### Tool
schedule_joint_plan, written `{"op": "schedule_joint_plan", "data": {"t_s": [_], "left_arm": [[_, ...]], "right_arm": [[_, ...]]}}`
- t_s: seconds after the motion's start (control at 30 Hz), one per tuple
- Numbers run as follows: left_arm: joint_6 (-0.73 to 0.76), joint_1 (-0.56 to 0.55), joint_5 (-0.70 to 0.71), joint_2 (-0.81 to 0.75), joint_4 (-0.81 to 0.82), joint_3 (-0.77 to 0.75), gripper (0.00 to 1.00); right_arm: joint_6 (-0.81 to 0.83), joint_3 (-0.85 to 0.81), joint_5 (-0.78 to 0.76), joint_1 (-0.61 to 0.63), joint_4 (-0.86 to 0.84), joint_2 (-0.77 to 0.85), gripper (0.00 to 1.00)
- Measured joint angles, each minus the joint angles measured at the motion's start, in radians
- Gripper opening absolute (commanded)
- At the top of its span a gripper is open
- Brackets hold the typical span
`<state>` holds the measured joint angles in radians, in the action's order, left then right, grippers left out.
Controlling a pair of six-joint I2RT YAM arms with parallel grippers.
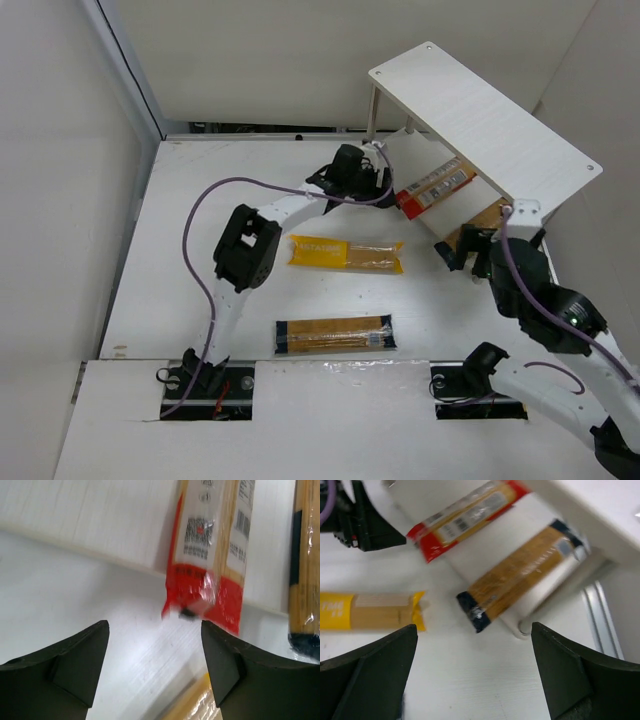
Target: Place and organize the pasta boxes and bags onto the shelf
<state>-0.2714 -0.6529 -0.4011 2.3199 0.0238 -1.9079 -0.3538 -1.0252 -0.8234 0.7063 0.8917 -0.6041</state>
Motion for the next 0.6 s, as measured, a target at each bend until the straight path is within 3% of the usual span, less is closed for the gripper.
{"op": "schedule_joint_plan", "data": {"t_s": [0.13,0.17,0.2,0.33,0.47,0.6], "left_arm": [[0.002,-0.011,0.131,-0.271,0.02,0.365,0.78],[-0.011,-0.014,0.193,-0.373,0.034,0.487,0.85],[-0.029,-0.013,0.253,-0.478,0.039,0.598,0.98],[-0.188,0.006,0.534,-0.986,-0.018,0.967,1.0],[-0.412,0.027,0.755,-1.309,-0.196,1.096,1.0],[-0.532,0.019,0.832,-1.378,-0.354,1.127,1.0]], "right_arm": [[0.184,0.05,0.221,0.0,-0.158,-0.095,1.0],[0.232,0.073,0.277,0.0,-0.211,-0.121,1.0],[0.277,0.095,0.332,0.0,-0.261,-0.147,1.0],[0.458,0.181,0.529,0.0,-0.472,-0.277,1.0],[0.679,0.145,0.791,-0.002,-0.588,-0.517,1.0],[0.88,-0.051,0.983,-0.005,-0.55,-0.819,1.0]]}}
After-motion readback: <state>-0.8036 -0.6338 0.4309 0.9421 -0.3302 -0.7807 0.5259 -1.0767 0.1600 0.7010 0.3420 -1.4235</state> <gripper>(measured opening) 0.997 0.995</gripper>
